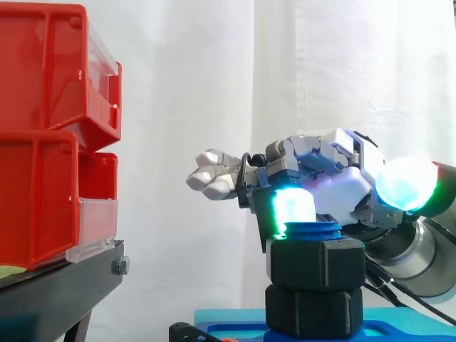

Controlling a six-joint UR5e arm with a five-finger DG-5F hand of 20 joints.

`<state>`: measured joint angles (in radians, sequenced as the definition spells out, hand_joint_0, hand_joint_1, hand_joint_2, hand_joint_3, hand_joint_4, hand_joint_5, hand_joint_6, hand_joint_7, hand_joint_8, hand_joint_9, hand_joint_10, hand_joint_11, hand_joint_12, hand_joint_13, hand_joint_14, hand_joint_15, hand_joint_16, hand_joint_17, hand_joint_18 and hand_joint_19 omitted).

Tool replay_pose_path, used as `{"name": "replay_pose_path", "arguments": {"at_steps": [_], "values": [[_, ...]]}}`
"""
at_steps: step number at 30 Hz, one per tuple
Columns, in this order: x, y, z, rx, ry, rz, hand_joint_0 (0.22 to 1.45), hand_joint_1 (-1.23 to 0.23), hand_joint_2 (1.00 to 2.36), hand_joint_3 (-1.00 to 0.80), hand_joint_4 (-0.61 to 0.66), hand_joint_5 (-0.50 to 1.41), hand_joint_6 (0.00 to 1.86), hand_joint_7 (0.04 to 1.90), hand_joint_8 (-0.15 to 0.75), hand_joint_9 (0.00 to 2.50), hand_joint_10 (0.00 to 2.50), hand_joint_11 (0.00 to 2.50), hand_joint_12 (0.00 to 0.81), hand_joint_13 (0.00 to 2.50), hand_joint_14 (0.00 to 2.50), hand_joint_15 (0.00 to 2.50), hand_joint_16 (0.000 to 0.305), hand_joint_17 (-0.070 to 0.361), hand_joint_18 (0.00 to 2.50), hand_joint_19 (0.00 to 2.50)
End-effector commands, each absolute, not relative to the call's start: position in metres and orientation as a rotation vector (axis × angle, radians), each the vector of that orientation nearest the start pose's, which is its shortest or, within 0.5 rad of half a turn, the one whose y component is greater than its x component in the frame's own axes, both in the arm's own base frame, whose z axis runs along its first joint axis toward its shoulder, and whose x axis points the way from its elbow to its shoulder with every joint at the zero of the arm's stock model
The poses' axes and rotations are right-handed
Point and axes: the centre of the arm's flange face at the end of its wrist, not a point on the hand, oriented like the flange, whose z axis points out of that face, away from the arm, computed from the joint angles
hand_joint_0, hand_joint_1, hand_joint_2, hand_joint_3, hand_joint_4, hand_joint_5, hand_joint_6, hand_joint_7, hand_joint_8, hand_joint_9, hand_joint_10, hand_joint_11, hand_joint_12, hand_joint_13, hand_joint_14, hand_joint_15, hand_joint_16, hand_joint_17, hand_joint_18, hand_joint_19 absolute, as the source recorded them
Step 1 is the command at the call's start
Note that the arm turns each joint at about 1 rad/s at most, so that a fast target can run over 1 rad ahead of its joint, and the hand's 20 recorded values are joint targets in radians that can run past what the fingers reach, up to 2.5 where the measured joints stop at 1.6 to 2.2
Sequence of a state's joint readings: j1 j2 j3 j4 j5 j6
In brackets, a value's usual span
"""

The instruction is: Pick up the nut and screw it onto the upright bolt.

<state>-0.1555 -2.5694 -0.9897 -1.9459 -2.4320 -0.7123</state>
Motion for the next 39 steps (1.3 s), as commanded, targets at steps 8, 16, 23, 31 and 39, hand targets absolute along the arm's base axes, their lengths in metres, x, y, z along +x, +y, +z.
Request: {"name": "replay_pose_path", "arguments": {"at_steps": [8, 16, 23, 31, 39], "values": [[0.816, -0.180, 0.213, -0.369, 1.079, 0.982, 0.42, -0.22, 1.00, -0.50, 0.23, -0.18, 0.50, 0.78, 0.249, 0.44, 0.00, 0.00, 0.333, 0.16, 0.00, 0.00, 0.041, 0.092, 0.00, 0.00], [0.818, -0.173, 0.212, -0.361, 1.065, 0.972, 0.42, -0.19, 1.00, -0.50, 0.21, -0.19, 0.50, 0.68, 0.237, 0.38, 0.00, 0.00, 0.334, 0.10, 0.00, 0.00, 0.043, 0.097, 0.00, 0.00], [0.816, -0.170, 0.201, -0.344, 1.063, 0.946, 0.42, -0.15, 1.00, -0.50, 0.19, -0.20, 0.50, 0.66, 0.224, 0.32, 0.00, 0.00, 0.337, 0.04, 0.00, 0.00, 0.044, 0.098, 0.00, 0.00], [0.815, -0.171, 0.194, -0.298, 1.058, 0.919, 0.42, -0.13, 1.00, -0.50, 0.18, -0.20, 0.50, 0.65, 0.218, 0.30, 0.00, 0.00, 0.339, 0.02, 0.00, 0.00, 0.044, 0.100, 0.00, 0.00], [0.806, -0.162, 0.167, -0.243, 1.099, 0.917, 0.42, -0.04, 1.00, -0.50, 0.20, -0.19, 0.50, 0.74, 0.225, 0.30, 0.00, 0.00, 0.338, 0.02, 0.00, 0.00, 0.044, 0.100, 0.00, 0.00]]}}
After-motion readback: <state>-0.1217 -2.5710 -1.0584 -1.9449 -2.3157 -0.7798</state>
